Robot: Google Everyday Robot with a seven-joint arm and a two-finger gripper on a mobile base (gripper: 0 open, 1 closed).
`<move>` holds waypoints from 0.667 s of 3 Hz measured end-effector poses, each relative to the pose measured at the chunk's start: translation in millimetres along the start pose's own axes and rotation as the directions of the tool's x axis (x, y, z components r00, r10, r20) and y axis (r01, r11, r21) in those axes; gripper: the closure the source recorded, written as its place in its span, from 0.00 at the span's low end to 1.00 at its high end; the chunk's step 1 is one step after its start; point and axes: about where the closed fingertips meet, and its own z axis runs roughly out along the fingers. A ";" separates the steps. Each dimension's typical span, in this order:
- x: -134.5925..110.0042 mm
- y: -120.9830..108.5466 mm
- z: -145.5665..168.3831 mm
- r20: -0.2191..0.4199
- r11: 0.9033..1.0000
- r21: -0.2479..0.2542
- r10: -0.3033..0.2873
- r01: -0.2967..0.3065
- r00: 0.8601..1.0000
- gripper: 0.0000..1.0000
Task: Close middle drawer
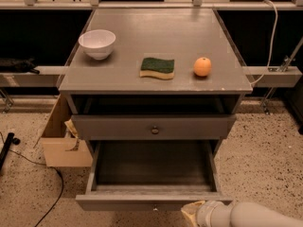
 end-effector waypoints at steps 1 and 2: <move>-0.7 -8.8 2.9 -0.005 0.998 0.055 -0.026 0.027 1.000 1.00; -0.8 -9.0 2.9 -0.005 0.998 0.055 -0.026 0.026 1.000 1.00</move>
Offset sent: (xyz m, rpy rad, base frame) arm 0.0061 -0.0039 -0.0035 -0.0499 -0.0314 -0.0070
